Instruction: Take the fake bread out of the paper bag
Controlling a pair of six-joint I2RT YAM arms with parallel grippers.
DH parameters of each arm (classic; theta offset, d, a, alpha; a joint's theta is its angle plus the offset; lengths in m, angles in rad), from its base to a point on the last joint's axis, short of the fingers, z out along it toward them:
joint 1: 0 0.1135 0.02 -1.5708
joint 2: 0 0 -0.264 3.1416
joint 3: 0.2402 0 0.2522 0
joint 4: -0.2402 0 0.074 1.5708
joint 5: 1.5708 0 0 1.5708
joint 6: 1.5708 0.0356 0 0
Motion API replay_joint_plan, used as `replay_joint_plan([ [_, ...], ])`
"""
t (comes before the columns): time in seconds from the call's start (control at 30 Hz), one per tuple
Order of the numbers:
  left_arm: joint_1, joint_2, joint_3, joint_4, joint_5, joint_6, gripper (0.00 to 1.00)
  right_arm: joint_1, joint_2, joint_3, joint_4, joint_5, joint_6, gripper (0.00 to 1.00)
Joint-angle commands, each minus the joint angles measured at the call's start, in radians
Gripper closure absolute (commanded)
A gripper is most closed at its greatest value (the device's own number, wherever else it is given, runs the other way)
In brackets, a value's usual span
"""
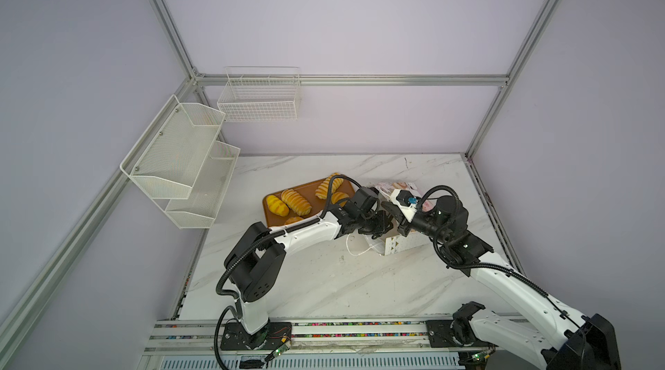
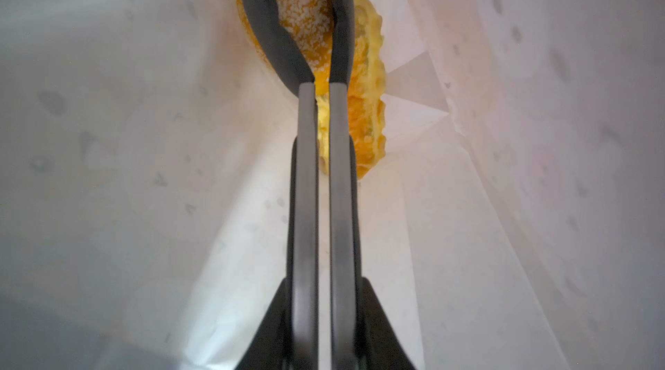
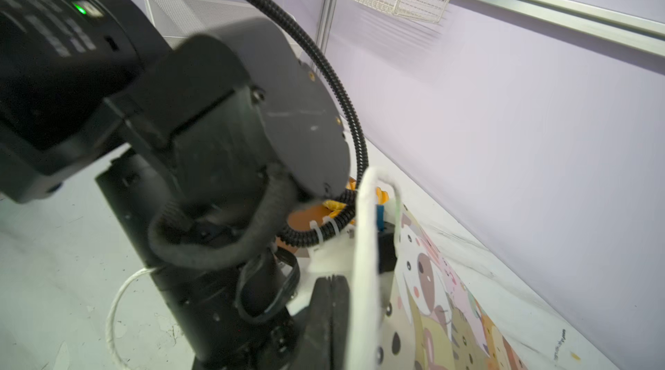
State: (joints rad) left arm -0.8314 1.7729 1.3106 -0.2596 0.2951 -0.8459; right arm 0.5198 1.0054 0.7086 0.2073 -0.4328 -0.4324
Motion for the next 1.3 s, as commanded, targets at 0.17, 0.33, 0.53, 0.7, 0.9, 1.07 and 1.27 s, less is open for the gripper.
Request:
replay_joint_plan([
  [0.17, 0.007, -0.211, -0.115, -0.018, -0.058, 0.011, 1.00, 0.003, -0.019, -0.022, 0.067, 0.043, -0.017, 1.00],
  [0.33, 0.006, -0.286, -0.143, -0.083, -0.066, 0.024, 1.00, 0.002, -0.012, -0.021, 0.071, 0.045, -0.023, 1.00],
  [0.53, 0.007, -0.392, -0.218, -0.110, -0.043, 0.013, 1.00, 0.003, -0.036, -0.036, 0.068, 0.047, -0.018, 1.00],
  [0.7, 0.011, -0.465, -0.234, -0.184, -0.062, 0.073, 1.00, -0.006, -0.029, -0.025, 0.071, 0.082, -0.005, 1.00],
  [0.9, 0.028, -0.507, -0.232, -0.221, -0.074, 0.106, 1.00, -0.007, 0.047, 0.002, 0.073, 0.077, 0.007, 1.00],
  [1.07, 0.031, -0.522, -0.221, -0.244, -0.085, 0.119, 1.00, -0.007, 0.085, 0.027, 0.084, 0.112, 0.018, 1.00],
  [1.27, 0.041, -0.557, -0.220, -0.253, -0.076, 0.130, 1.00, -0.007, 0.115, 0.050, 0.111, 0.145, 0.034, 1.00],
])
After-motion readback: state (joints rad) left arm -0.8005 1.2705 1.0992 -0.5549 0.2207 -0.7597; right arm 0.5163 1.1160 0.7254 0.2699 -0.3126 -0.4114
